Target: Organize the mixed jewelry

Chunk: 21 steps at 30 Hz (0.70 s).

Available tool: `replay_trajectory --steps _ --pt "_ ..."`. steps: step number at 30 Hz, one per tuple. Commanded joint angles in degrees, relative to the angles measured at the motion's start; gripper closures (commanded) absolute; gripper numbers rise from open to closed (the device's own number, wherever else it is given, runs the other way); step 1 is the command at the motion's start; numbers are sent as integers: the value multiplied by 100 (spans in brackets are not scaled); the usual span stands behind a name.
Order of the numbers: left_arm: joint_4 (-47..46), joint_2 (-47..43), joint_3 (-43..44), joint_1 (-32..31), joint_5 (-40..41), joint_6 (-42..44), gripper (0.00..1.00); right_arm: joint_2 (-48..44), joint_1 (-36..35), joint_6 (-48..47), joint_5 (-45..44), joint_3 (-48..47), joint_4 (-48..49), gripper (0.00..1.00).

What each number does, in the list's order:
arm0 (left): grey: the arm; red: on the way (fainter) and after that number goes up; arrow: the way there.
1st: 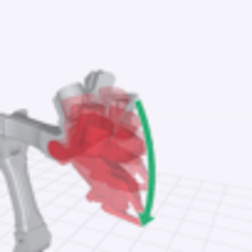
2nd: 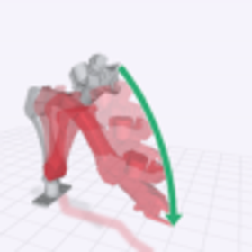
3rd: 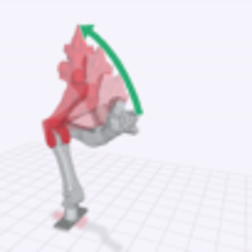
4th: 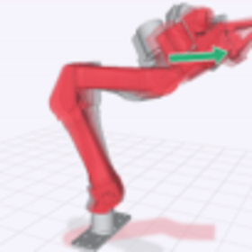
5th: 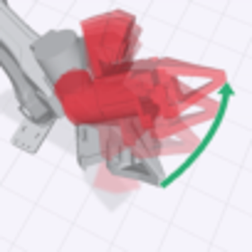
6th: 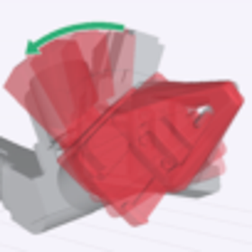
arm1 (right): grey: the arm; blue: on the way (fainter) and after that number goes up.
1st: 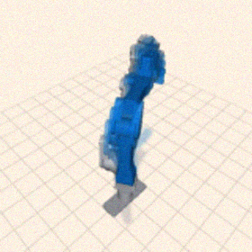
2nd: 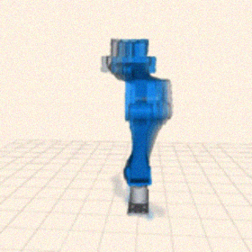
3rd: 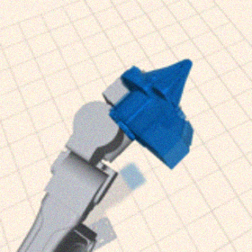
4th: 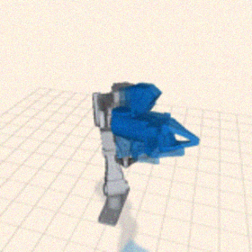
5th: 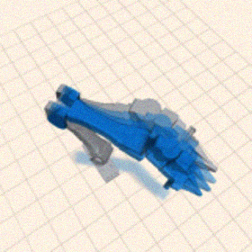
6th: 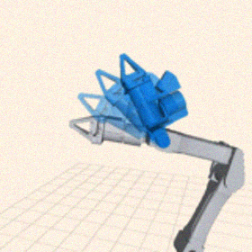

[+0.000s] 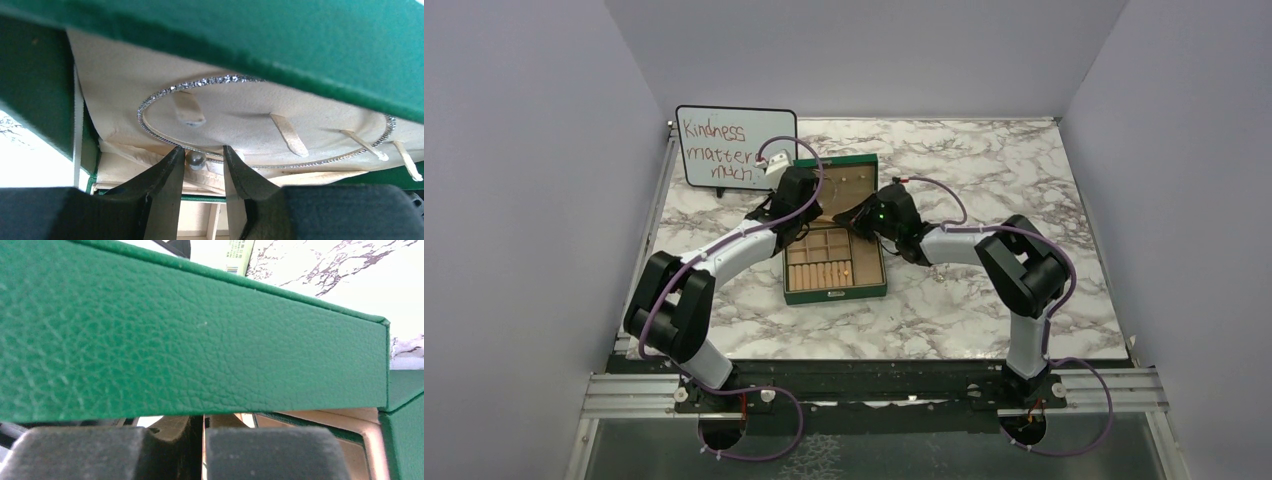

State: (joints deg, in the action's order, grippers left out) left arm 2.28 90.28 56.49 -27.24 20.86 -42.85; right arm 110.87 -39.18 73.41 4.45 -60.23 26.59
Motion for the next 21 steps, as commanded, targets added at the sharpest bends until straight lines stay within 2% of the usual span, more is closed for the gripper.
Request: replay_trajectory --steps 1,4,7,21 --pt "-11 100 177 70 239 -61 65 -419 -72 -164 606 126 740 90" --pt "54 72 210 70 225 -57 65 -487 -59 -165 511 204 768 76" --pt "161 77 256 70 221 -48 66 -566 -46 -229 413 255 755 69" --pt "492 -59 475 122 14 -13 66 -797 -4 -1454 -409 -176 -95 67"
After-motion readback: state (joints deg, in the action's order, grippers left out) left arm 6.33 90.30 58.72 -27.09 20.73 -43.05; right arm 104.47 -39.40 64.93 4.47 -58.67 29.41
